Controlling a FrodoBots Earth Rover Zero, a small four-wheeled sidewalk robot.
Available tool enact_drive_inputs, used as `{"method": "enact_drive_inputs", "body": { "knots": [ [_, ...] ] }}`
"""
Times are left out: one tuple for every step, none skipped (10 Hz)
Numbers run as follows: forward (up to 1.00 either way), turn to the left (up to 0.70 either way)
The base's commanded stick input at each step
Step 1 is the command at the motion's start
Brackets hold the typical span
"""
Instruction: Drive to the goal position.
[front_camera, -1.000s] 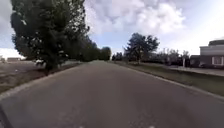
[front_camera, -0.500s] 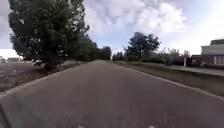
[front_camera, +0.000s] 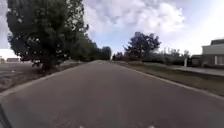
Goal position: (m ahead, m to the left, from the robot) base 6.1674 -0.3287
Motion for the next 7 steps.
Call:
{"method": "enact_drive_inputs", "body": {
  "knots": [
    [0.23,0.00],
    [0.13,0.00],
    [0.06,0.00],
    [0.00,0.00],
    [0.00,0.00],
    [0.00,0.00],
    [0.00,0.00]
  ]
}}
